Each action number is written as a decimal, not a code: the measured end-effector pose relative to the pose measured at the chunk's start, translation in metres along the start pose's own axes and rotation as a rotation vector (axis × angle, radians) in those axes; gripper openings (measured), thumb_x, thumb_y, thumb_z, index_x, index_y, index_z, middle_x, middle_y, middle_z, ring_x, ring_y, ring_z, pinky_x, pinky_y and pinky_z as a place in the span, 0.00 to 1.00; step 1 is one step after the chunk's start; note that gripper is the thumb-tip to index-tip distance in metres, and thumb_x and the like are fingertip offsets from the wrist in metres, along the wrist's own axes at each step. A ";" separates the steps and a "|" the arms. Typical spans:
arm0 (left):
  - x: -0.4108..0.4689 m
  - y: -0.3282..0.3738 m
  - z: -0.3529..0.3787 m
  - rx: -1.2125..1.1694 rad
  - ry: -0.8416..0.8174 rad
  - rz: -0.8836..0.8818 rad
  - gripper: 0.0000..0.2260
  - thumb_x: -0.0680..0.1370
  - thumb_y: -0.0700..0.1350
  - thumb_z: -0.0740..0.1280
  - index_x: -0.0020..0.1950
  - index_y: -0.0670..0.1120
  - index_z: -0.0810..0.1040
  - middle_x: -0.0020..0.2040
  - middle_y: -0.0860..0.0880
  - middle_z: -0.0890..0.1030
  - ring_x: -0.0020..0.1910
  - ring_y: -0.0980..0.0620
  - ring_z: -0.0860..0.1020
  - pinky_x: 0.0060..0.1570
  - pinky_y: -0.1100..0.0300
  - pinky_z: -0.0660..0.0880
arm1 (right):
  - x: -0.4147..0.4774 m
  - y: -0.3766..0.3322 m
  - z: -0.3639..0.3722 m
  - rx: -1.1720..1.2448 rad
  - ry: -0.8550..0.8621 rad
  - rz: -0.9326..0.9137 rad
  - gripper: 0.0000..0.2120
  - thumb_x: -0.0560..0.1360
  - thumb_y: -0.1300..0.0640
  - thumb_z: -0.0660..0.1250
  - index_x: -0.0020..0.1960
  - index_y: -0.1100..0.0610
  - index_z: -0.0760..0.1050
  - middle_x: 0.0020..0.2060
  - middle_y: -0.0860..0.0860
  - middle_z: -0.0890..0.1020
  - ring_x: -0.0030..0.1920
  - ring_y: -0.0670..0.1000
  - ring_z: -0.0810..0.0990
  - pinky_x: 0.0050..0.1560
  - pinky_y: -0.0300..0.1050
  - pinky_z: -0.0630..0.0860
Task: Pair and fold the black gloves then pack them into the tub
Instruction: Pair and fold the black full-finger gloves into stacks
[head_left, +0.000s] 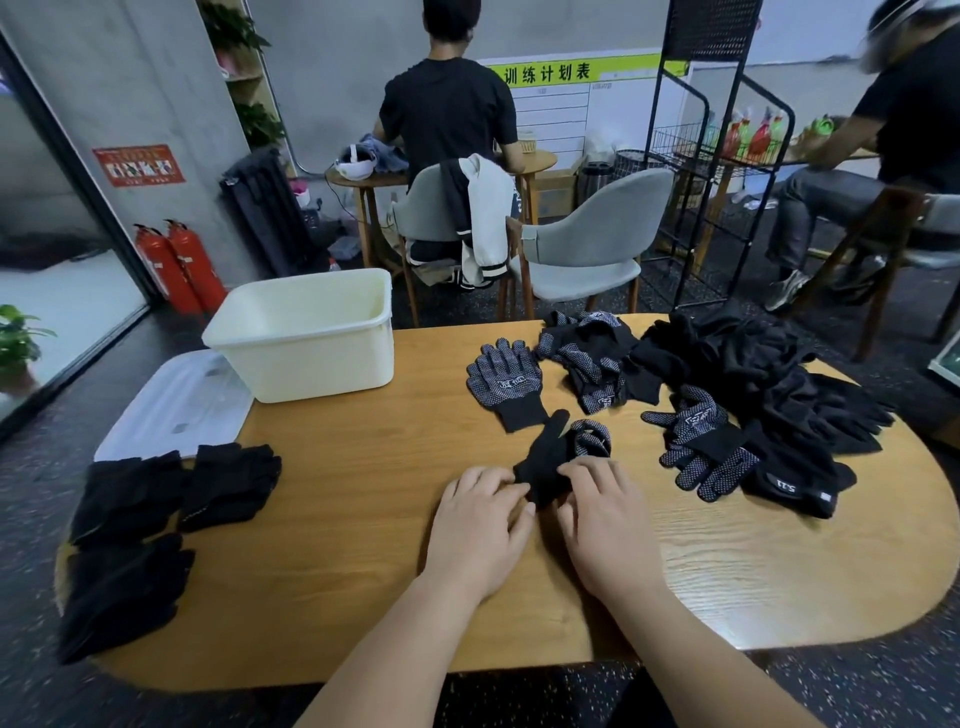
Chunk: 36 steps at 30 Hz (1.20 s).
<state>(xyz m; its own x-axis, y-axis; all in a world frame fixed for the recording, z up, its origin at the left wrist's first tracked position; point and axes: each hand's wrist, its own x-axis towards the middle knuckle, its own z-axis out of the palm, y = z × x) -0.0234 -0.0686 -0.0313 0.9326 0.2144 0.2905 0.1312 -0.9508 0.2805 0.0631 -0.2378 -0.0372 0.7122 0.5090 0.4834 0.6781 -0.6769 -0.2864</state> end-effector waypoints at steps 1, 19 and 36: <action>-0.001 -0.002 0.000 0.011 0.031 -0.019 0.20 0.84 0.61 0.56 0.64 0.57 0.84 0.61 0.60 0.78 0.64 0.55 0.72 0.66 0.52 0.71 | 0.000 0.000 0.000 -0.013 -0.002 -0.001 0.17 0.78 0.53 0.61 0.64 0.56 0.78 0.61 0.50 0.77 0.61 0.56 0.75 0.58 0.55 0.76; 0.082 -0.028 -0.143 -0.668 0.220 -0.286 0.13 0.80 0.39 0.72 0.55 0.58 0.78 0.51 0.57 0.83 0.54 0.60 0.81 0.60 0.57 0.78 | -0.004 -0.006 -0.007 0.023 -0.036 0.071 0.24 0.80 0.49 0.55 0.72 0.57 0.72 0.67 0.53 0.72 0.64 0.56 0.72 0.62 0.55 0.76; -0.011 -0.052 -0.049 -0.069 -0.157 0.017 0.14 0.83 0.44 0.66 0.68 0.55 0.79 0.61 0.57 0.75 0.62 0.54 0.74 0.63 0.53 0.74 | -0.002 -0.003 0.000 -0.018 -0.108 0.095 0.20 0.81 0.47 0.55 0.67 0.54 0.74 0.61 0.51 0.74 0.58 0.54 0.74 0.56 0.53 0.77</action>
<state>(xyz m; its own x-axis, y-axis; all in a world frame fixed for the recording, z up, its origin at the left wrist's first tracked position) -0.0569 -0.0103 -0.0041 0.9763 0.1556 0.1505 0.0965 -0.9353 0.3405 0.0600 -0.2367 -0.0375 0.7893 0.4957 0.3623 0.6038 -0.7338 -0.3114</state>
